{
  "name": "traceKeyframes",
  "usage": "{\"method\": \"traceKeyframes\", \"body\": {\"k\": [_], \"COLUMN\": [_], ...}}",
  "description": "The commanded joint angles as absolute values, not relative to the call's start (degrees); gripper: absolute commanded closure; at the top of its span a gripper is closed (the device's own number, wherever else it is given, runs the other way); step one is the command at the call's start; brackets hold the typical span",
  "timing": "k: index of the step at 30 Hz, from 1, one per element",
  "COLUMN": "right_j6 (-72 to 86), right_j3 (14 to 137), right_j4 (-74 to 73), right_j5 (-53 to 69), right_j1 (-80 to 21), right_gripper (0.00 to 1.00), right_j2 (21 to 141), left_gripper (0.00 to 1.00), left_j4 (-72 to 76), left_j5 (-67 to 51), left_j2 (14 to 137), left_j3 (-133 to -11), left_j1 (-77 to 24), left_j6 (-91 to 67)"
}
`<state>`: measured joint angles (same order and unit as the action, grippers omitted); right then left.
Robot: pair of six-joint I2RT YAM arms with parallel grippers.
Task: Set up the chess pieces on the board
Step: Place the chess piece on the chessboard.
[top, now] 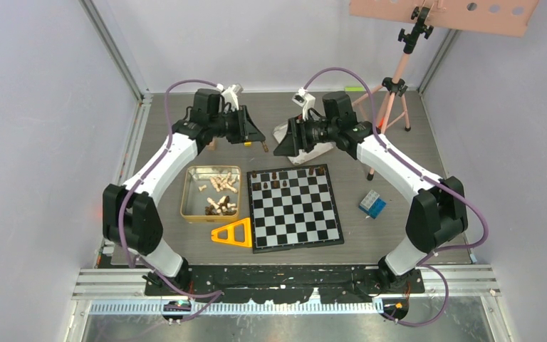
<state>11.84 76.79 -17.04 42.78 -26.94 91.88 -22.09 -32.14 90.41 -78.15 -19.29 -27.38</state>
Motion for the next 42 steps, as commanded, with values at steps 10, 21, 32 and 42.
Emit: {"method": "traceKeyframes", "body": {"k": [10,21,32,42], "right_j6": [14.49,15.33,11.55,-4.12], "right_j3": [79.90,80.63,82.01,86.58], "right_j4": [-15.00,-14.67,-19.95,-39.81], "right_j5": [38.10,37.12,34.16,30.32], "right_j1": [-28.98,-29.00,-28.94,-28.83], "right_gripper": [0.39,0.65,0.98,0.99], "right_j2": [95.34,96.35,94.88,93.13], "left_gripper": [0.78,0.78,0.61,0.44], "left_j4": [-6.63,-3.11,-3.17,-19.64], "left_j5": [-40.43,-40.87,-40.49,-33.81], "left_j2": [94.07,93.85,93.11,88.82], "left_j3": [-73.13,-69.75,-68.46,-74.30], "left_j1": [-18.81,-18.81,-18.81,-18.27], "left_j6": [-54.14,-57.48,-53.60,-26.86]}}
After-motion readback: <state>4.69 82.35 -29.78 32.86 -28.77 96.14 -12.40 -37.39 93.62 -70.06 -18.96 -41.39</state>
